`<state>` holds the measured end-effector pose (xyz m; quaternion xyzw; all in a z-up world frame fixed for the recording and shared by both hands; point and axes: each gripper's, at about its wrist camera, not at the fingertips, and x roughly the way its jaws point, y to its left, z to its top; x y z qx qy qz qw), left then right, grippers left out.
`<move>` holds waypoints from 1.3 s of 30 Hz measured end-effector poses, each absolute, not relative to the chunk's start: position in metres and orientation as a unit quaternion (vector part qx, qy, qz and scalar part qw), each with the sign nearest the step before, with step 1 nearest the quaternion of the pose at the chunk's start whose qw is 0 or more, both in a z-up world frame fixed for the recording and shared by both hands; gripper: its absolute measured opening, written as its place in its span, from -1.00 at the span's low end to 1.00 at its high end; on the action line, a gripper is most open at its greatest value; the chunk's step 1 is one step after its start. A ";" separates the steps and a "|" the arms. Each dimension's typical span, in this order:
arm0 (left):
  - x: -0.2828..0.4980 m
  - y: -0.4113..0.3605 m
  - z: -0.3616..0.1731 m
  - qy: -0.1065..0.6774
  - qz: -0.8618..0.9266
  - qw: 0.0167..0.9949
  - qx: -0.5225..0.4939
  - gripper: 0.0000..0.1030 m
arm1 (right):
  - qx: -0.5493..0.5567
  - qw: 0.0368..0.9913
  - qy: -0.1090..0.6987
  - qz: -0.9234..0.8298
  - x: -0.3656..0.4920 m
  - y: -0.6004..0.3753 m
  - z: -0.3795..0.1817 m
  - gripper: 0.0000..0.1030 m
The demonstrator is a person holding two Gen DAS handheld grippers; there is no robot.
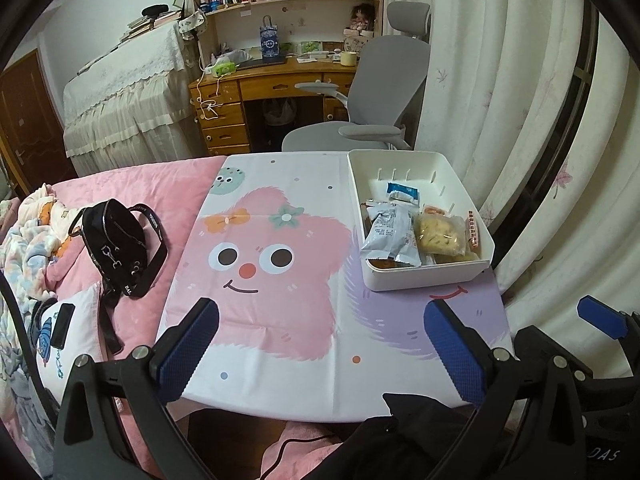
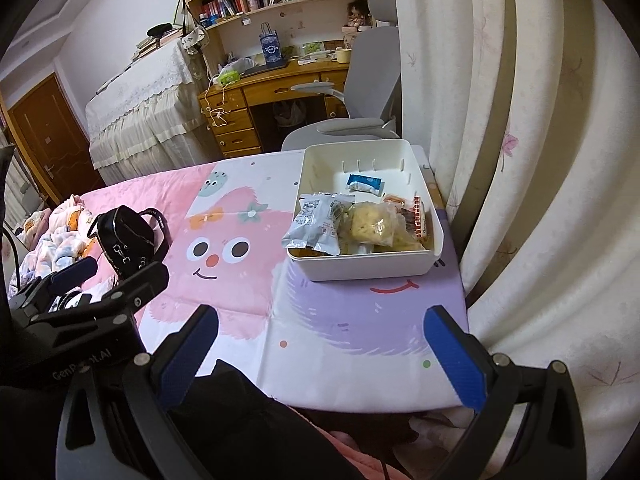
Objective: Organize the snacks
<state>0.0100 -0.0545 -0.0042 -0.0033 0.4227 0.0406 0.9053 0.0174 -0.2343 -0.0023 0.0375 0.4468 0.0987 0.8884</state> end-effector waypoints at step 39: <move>0.018 -0.051 -0.008 0.437 0.046 0.898 0.002 0.98 | 0.042 0.880 0.462 0.105 0.024 -0.233 -0.012 0.99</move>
